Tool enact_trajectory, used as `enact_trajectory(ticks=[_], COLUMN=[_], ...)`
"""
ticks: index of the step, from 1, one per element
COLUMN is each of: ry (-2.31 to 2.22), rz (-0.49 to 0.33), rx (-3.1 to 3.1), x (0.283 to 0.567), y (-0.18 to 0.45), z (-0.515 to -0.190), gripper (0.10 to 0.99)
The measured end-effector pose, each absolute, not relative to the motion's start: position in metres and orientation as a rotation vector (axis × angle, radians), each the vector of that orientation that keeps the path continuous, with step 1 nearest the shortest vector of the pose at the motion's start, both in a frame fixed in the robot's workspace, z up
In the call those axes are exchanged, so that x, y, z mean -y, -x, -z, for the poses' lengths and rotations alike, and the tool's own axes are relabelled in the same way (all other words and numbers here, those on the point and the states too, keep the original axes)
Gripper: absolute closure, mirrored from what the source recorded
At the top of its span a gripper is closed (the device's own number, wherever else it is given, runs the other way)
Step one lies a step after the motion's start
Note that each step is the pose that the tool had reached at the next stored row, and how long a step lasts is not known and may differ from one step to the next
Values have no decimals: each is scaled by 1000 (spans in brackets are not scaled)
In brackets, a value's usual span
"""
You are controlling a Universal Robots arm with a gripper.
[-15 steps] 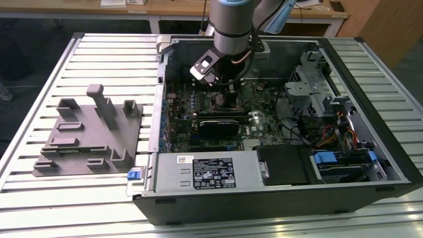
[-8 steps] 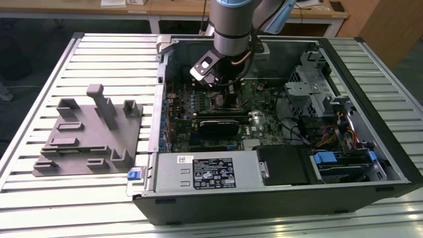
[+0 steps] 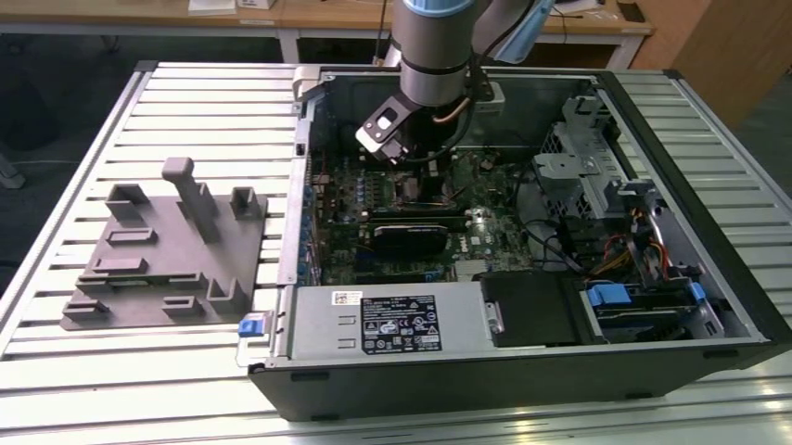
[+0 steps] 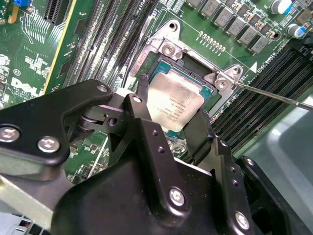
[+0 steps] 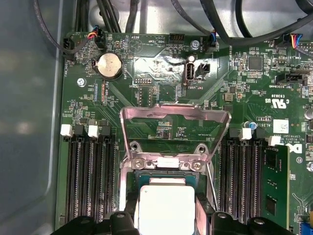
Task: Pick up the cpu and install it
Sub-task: 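Place the cpu into insertion slot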
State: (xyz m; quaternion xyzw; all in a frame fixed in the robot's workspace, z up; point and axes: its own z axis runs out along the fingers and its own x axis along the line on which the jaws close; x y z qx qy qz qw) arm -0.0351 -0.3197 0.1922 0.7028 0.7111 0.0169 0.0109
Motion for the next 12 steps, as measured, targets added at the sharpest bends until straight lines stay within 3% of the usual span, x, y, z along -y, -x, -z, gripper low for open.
enact_trajectory(ticks=[9,10,12], ry=[-2193,-2193,-2193], rz=[-55,-54,-54], rx=[-2218,-2218,-2218], x=[320,320,320], y=[35,35,35], z=[-192,-192,-192], gripper=[533,471,471])
